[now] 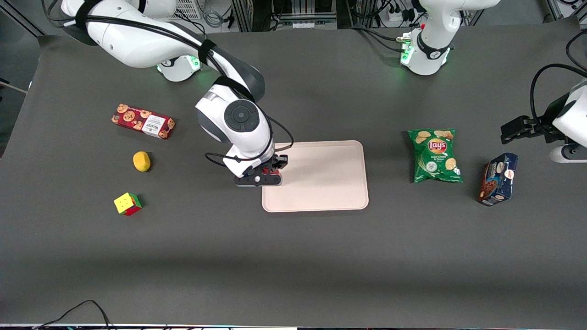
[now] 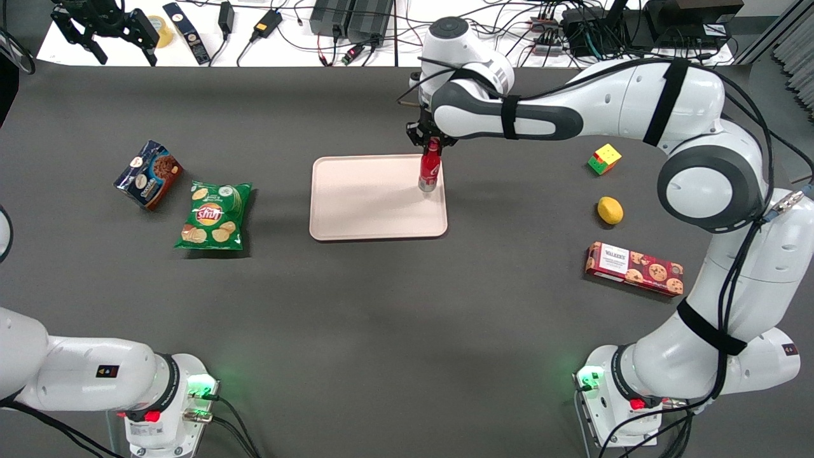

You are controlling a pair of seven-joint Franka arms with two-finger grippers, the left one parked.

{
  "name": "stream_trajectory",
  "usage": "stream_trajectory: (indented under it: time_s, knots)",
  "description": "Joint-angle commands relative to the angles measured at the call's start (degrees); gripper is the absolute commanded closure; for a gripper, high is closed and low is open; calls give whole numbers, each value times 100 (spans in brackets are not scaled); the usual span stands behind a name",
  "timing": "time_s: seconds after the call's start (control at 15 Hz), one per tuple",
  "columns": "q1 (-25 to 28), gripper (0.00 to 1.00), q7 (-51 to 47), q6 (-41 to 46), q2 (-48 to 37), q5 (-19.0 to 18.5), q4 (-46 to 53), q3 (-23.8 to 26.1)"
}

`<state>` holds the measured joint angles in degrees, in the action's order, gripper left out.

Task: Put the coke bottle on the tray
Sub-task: 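Lift the bottle and carry it over the white tray, then lower the bottle onto the tray and open the right gripper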

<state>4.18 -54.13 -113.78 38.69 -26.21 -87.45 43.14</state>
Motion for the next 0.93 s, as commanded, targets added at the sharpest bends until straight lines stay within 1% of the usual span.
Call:
stream_trajectory:
  time_s: [0.0, 0.33, 0.4, 0.53, 0.6, 0.8, 0.87]
  knots:
    - [22, 100, -317, -100, -37, -156, -106, 11]
    - [39, 100, -379, -179, 60, -165, -114, -50]
    - [48, 97, -379, -188, 68, -165, -106, -68]
    - [48, 84, -379, -197, 86, -165, -106, -68]
    - [48, 73, -379, -223, 86, -165, -114, -68]
    - [48, 48, -379, -232, 95, -165, -106, -68]
    - [48, 32, -405, -232, 95, -165, -106, -68]
